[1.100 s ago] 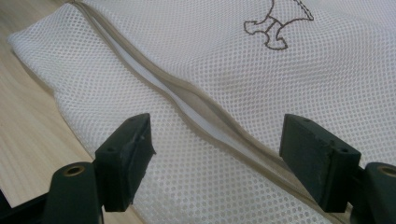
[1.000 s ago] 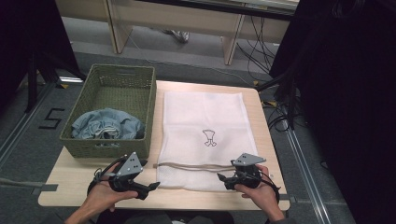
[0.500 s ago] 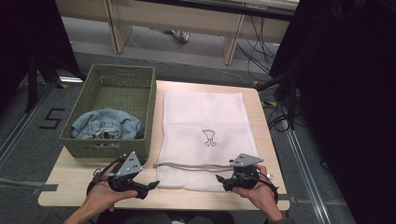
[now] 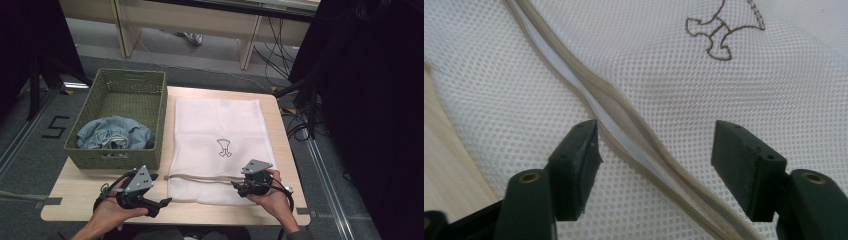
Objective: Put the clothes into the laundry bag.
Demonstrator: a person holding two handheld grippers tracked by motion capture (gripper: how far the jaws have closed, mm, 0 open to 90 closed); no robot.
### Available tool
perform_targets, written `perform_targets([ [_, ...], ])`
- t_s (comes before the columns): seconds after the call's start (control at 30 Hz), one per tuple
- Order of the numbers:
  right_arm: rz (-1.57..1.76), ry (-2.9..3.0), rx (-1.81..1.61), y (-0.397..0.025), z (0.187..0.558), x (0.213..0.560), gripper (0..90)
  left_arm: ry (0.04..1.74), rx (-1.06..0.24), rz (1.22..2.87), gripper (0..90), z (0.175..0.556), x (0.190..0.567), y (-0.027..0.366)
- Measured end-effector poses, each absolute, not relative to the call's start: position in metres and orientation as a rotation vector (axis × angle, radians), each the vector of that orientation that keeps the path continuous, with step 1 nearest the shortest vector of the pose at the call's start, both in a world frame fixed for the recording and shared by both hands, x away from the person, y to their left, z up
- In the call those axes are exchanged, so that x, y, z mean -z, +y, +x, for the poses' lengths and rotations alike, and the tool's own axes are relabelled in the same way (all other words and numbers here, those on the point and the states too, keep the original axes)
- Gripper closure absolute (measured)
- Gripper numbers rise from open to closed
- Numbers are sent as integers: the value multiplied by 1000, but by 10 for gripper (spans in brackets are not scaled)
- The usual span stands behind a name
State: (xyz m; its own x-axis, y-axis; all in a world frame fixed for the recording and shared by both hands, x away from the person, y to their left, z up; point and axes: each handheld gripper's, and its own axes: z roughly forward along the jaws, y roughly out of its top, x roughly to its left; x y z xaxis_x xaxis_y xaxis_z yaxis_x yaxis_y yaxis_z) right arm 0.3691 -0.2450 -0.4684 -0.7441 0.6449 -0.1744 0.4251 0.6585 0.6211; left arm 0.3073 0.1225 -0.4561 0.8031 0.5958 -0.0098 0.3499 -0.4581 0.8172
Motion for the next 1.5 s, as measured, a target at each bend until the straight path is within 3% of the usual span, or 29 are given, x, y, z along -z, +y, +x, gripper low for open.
perform_targets([
  [0.17,738,2546,-705,-237,387,476,492,681,-359,2120,152,309,457,123],
  [0.6,677,2552,-560,-209,406,490,514,680,-353,2136,154,312,457,123],
  [0.73,699,2521,-591,-202,414,491,609,645,-375,2150,160,314,457,123],
  [0.97,728,2461,-682,-197,427,471,786,659,-384,2161,167,316,458,123],
  [1.5,756,2369,-869,-199,448,417,825,683,-482,2140,166,333,419,142],
])
